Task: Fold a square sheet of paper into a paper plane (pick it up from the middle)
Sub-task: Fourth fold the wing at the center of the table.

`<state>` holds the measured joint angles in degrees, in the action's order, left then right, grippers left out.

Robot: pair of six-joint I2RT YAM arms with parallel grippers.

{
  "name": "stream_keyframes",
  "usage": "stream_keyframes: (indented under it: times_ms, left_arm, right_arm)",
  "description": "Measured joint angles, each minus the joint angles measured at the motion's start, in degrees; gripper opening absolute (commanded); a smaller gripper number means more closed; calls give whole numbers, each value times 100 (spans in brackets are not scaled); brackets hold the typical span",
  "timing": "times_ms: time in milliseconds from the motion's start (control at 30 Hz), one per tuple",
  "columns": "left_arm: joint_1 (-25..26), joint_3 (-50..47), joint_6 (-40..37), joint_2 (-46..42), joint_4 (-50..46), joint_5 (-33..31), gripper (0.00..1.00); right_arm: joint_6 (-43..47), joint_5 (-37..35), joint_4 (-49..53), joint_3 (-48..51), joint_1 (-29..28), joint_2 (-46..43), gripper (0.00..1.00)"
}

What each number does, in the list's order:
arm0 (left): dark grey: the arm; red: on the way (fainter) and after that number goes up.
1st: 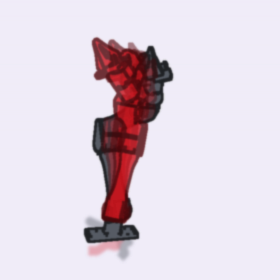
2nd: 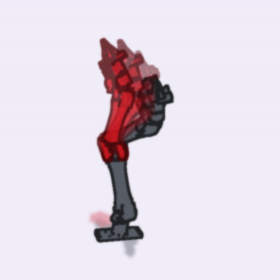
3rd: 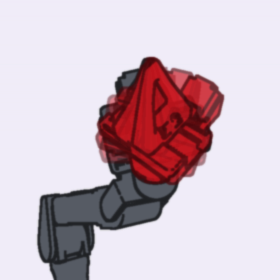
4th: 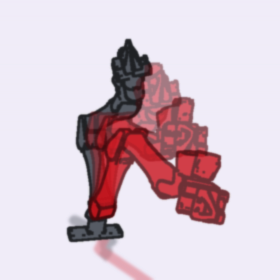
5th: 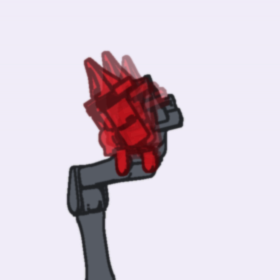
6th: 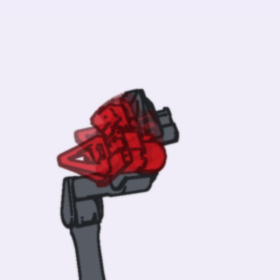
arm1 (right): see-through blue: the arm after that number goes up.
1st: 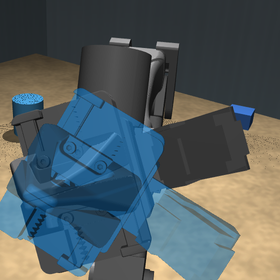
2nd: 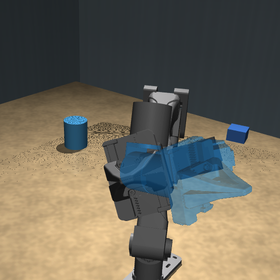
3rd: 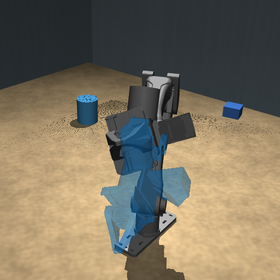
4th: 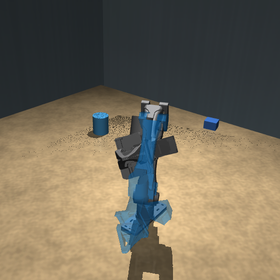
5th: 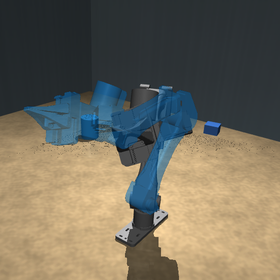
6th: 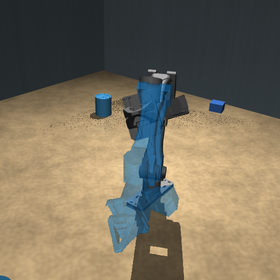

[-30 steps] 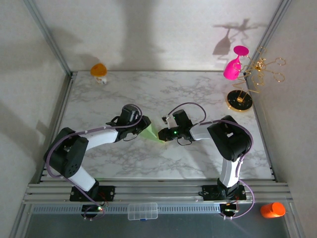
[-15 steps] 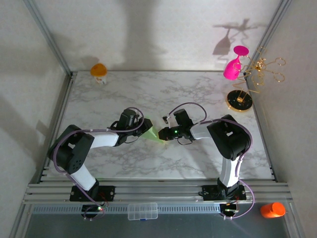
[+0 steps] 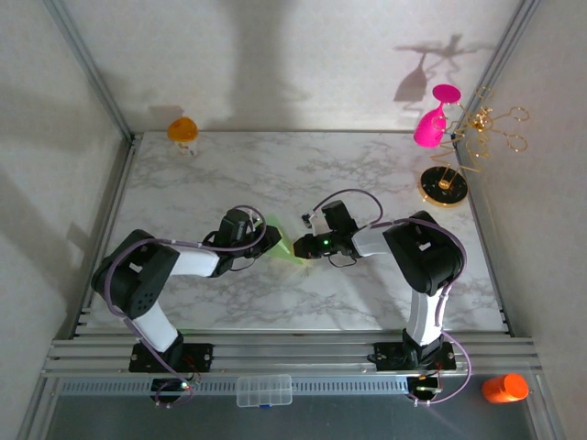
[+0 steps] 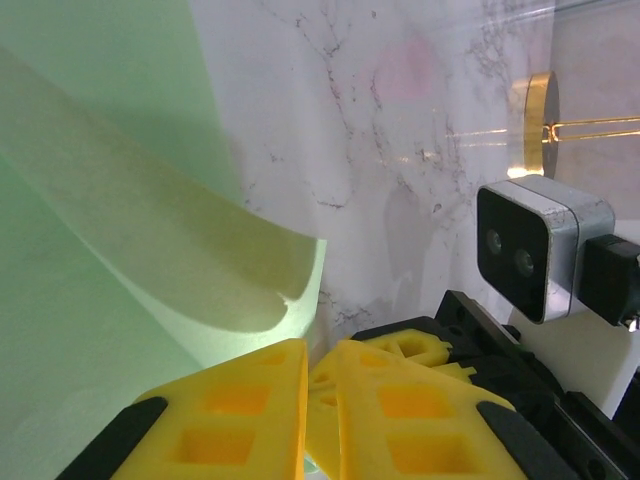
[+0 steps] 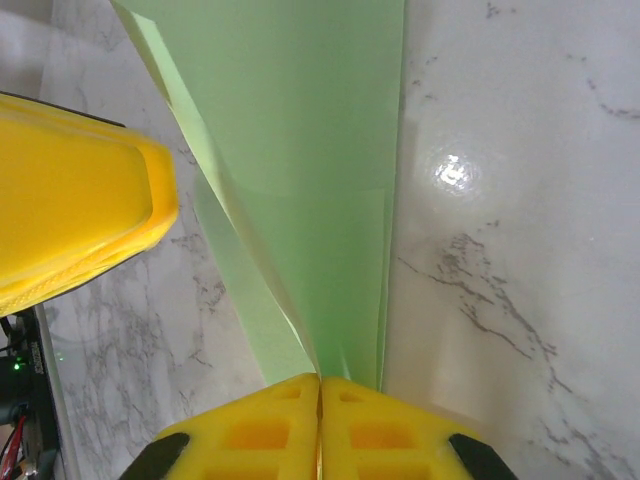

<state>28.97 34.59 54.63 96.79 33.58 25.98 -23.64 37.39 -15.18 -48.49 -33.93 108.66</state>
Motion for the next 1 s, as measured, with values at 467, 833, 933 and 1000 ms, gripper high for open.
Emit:
stream_keyframes:
  times_ms: [467, 833, 933, 1000]
  left_arm:
    - [-20, 76, 0, 372, 223, 44, 15]
    - [-22, 160, 0, 549, 258, 39, 15]
    - [-22, 192, 0, 562, 258, 39, 15]
    - [-22, 219, 0, 584, 243, 39, 15]
  right_arm:
    - [-22, 61, 17, -20, 4, 2, 15]
    - [-22, 114, 31, -31, 4, 2, 17]
    - [-22, 98, 44, -33, 4, 4, 15]
    - [-22, 79, 48, -33, 4, 4, 15]
